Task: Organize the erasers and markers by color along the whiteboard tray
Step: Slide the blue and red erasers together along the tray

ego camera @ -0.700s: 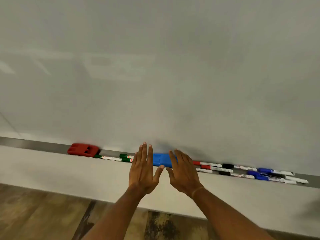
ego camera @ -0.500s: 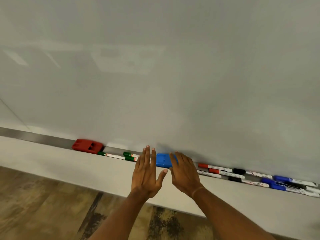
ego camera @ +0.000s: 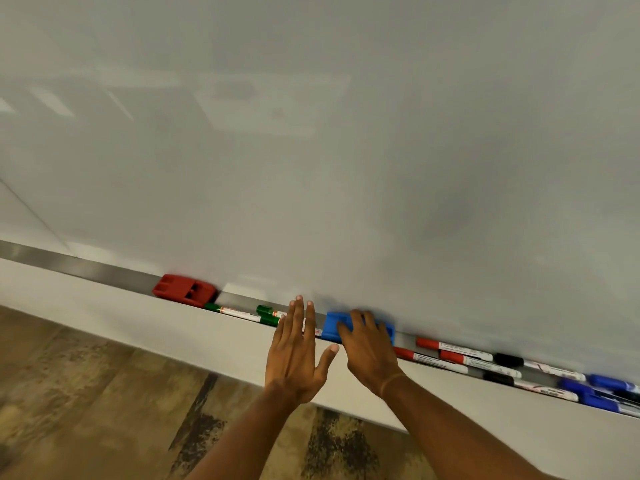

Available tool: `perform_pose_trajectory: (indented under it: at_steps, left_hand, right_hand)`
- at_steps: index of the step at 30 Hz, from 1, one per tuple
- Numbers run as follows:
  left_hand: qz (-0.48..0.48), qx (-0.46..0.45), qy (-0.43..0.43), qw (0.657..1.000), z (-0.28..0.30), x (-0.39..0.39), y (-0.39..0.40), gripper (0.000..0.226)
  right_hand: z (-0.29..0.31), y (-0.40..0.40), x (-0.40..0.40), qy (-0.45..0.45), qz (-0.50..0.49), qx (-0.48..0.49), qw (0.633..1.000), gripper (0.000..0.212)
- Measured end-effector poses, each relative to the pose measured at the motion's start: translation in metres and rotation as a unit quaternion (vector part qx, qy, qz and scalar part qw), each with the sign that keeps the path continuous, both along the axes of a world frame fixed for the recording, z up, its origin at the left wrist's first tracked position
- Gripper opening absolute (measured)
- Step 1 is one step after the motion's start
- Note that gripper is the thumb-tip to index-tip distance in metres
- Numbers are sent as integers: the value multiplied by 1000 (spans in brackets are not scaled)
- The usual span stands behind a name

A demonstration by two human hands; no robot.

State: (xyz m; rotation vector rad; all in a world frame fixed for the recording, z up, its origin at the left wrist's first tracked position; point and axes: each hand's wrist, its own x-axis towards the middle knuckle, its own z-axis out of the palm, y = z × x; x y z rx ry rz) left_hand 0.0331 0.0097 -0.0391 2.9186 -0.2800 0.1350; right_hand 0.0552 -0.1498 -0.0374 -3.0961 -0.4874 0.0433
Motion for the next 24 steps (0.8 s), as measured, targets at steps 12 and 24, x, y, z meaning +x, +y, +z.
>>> perform_pose_trajectory:
  at_steps: [12, 24]
  left_hand:
    - [1, -15, -14, 1000, 3, 2, 8, 85]
    - [82, -22, -60, 995, 24, -5, 54, 86]
  right_hand:
    - [2, 2, 0, 26, -22, 7, 999, 58]
    - [41, 16, 9, -51, 16, 75, 996, 46]
